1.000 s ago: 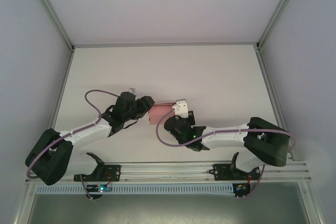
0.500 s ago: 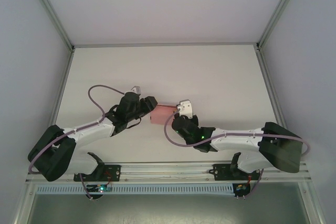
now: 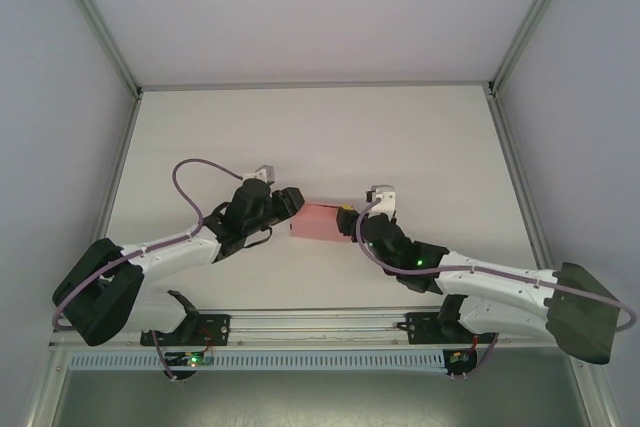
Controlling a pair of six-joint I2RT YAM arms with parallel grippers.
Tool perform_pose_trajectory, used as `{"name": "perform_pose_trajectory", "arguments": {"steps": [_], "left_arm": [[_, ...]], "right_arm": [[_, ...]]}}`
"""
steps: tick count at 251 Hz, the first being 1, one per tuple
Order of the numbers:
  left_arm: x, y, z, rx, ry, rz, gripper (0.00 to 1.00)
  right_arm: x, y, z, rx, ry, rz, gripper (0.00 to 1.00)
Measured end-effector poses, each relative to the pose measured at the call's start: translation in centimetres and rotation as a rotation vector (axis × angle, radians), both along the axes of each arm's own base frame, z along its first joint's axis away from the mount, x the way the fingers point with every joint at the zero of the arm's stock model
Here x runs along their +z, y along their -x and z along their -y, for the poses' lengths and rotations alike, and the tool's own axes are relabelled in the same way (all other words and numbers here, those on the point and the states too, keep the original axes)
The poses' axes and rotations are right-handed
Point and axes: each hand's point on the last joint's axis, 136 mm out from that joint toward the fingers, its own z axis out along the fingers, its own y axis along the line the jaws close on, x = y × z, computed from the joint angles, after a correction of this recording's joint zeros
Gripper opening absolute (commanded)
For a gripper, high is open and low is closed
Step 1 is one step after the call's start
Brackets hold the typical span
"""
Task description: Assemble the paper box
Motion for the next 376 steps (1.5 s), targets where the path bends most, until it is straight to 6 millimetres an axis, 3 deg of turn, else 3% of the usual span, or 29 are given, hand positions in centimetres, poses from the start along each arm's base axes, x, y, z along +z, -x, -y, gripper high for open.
{"name": "perform_pose_trajectory", "arguments": {"steps": [56, 94, 170, 260, 307, 376], "left_arm": [[0.0, 0.0, 0.0, -0.010, -0.010, 0.010, 0.38], [0.0, 0.1, 0.2, -0.022, -0.022, 0.022, 0.39], [0.1, 0.1, 0.4, -0.053, -0.061, 0.049, 0.41], [-0.3, 0.7, 1.7, -0.150, -0.106, 0.085, 0.41], [-0.4, 0.8, 1.8, -0.176, -0.123, 0.101, 0.42], [-0.3, 0.9, 2.0, -0.184, -0.129, 0.094, 0.47]], "right_arm": [[-0.4, -2.2, 1.4, -0.080, -0.099, -0.069, 0.69], [-1.7, -3.2, 1.1, -0.085, -0.139, -0.148, 0.63], [-2.6, -2.6, 0.0, -0.039, -0.200, -0.237, 0.51], [-4.0, -0.9, 0.9, -0.032, -0.184, -0.303, 0.38], [-4.1, -0.7, 0.8, -0.012, -0.194, -0.278, 0.19], [-4.4, -0.8, 1.0, 0.002, -0.257, -0.189, 0.16]]}}
